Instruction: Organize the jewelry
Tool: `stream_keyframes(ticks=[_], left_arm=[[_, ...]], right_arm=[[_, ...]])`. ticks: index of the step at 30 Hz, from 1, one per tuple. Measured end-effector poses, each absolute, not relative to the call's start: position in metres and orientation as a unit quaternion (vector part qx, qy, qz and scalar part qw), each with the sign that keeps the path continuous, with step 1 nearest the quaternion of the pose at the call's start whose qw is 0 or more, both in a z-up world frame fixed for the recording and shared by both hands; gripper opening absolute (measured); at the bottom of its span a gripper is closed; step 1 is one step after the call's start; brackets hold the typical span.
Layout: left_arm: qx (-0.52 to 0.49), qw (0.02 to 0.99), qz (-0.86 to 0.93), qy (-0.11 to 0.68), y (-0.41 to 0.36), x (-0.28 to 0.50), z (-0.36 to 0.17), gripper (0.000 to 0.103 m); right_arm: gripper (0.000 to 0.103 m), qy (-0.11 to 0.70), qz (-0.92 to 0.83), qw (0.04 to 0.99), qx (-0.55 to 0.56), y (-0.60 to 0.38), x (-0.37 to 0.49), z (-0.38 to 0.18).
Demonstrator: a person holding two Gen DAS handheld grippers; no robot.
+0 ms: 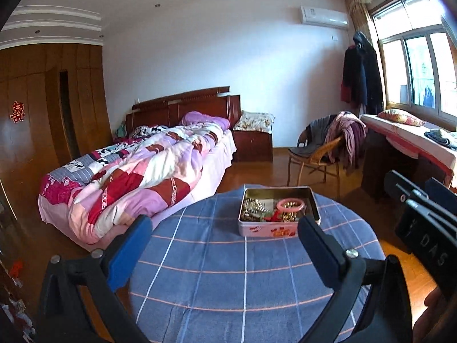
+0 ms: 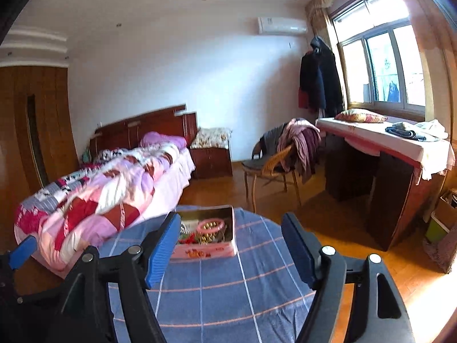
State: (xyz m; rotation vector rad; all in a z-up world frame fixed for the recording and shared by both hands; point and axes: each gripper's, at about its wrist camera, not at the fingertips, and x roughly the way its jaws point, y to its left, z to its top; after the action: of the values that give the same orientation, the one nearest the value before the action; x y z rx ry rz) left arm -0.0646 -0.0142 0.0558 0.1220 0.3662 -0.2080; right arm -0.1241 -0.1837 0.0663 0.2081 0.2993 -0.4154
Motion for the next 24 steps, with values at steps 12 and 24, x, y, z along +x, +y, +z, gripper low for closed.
stream_keyframes(ticks=[12,24], left_arm=[[0.052,0.977,-0.109,0.177,-0.0119,-0.0651,0.0571,0.103],[0.046,0.979,-0.103,0.171,-0.0061,-0.0705,0.0614,0.103]], right_arm=[[0.078,0.138,-0.210,0.963,0.100,-0.1793,-0.1289,0.0656],[0.078,0.139,-0.206,0.964,0.094,-0.1764,-0.1301,0.0658]])
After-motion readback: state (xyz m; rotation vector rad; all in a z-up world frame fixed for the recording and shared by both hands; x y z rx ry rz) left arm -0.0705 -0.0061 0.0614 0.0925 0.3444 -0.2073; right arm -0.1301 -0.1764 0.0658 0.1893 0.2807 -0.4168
